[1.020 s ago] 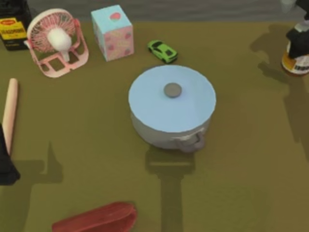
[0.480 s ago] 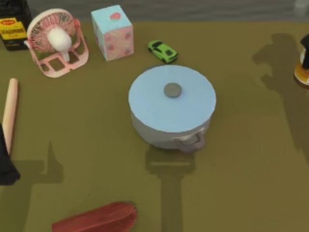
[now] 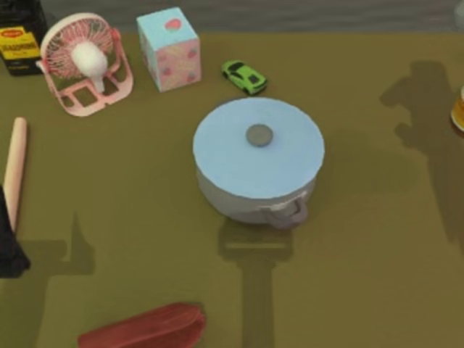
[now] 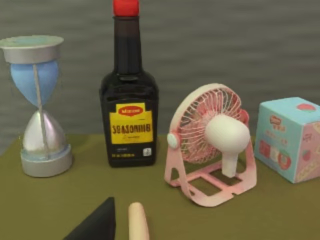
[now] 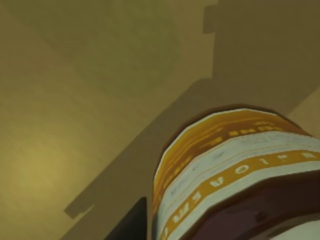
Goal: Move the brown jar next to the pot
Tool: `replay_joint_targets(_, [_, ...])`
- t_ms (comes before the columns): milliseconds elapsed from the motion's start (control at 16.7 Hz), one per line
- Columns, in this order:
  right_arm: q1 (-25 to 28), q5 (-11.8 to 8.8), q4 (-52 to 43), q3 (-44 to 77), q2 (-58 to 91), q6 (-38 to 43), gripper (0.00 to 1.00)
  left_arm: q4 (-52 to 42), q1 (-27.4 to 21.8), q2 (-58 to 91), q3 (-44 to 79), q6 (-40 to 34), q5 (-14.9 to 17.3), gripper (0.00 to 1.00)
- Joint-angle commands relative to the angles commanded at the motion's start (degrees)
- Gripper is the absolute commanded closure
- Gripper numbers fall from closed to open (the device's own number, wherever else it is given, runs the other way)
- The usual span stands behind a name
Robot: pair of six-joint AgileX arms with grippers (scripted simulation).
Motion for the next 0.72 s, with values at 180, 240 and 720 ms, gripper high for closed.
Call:
replay_joint_targets(180, [-0.3, 0.0, -0.2, 0.1, 0.2, 0.1, 1.0, 0.0, 0.0, 0.0, 0.0, 0.0, 0.0, 0.0])
replay_joint_targets(240, [-0.3, 0.0, -0.1, 0.1, 0.1, 0.2, 1.0, 0.0, 0.0, 0.0, 0.0, 0.0, 0.0, 0.0])
replay_joint_targets(720, [6.7, 4.2, 5.7, -5.6, -1.1, 22.5, 1.0, 0.0, 0.0, 0.0, 0.0, 0.0, 0.0, 0.0])
